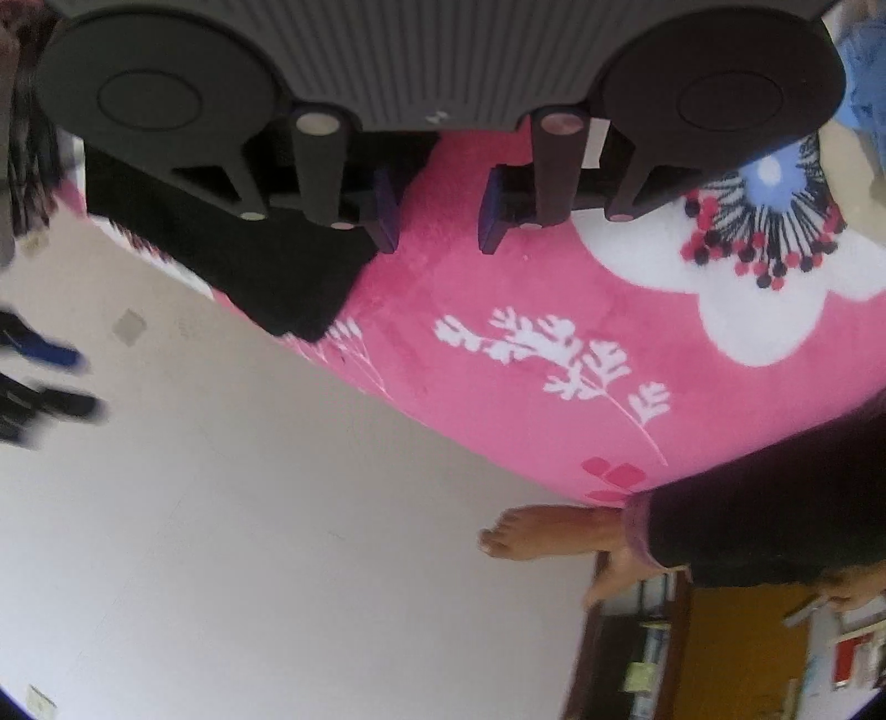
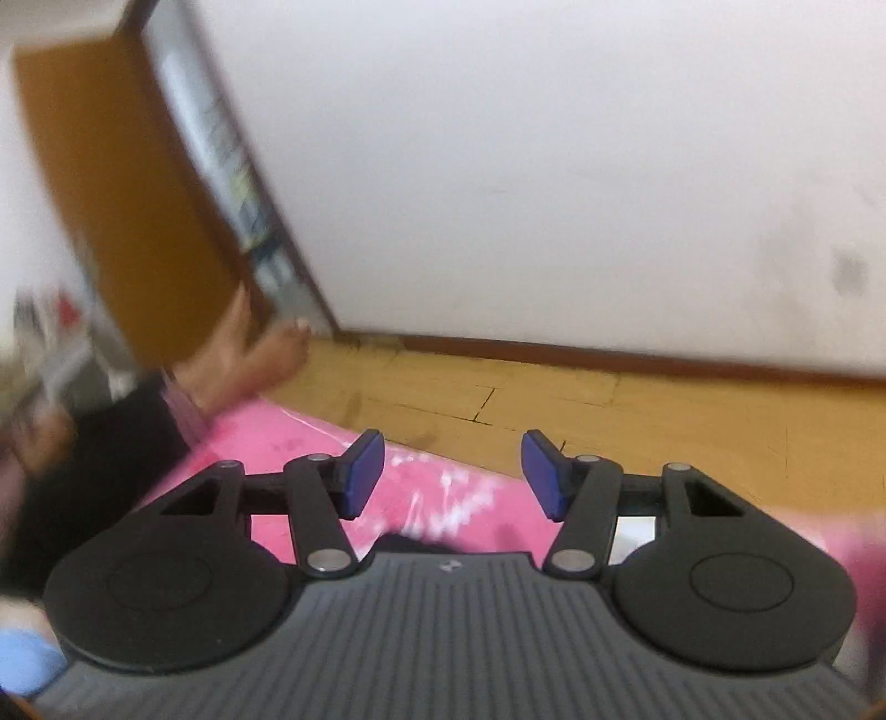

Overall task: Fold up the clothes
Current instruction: 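Carry the folded shirt with both grippers toward the grey clothes stack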

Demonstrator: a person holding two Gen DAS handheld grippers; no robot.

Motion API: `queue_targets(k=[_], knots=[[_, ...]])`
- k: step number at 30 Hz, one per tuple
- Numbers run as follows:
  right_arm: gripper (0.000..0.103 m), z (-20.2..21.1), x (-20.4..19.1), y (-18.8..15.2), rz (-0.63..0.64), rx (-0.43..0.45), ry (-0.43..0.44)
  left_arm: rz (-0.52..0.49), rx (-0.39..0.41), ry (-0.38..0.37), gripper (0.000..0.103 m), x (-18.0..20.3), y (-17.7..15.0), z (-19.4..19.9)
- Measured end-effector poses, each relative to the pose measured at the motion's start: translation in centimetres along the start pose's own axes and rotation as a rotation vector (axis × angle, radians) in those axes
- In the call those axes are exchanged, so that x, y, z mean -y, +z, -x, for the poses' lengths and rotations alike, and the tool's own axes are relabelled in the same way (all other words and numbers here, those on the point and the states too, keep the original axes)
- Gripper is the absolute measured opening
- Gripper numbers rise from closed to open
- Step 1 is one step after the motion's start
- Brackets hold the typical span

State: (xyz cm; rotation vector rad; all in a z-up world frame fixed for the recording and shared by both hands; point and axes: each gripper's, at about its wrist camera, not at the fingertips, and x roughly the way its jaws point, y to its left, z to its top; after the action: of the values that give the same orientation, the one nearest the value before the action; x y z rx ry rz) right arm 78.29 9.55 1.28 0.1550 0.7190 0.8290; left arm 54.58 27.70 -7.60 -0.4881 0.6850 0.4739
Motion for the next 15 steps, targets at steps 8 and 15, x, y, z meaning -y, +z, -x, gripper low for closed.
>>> queue_targets(k=[8,15], knots=[[0.054,11.8,3.7,-15.3,-0.325,-0.166,-0.23,0.093,-0.24,-0.093,0.033,-2.2,-0.4,-2.2],[0.046,10.7,8.6,-19.8,-0.614,-0.143,-0.244,0.0,-0.237,0.009,0.033,-1.3,-0.4,-4.2]])
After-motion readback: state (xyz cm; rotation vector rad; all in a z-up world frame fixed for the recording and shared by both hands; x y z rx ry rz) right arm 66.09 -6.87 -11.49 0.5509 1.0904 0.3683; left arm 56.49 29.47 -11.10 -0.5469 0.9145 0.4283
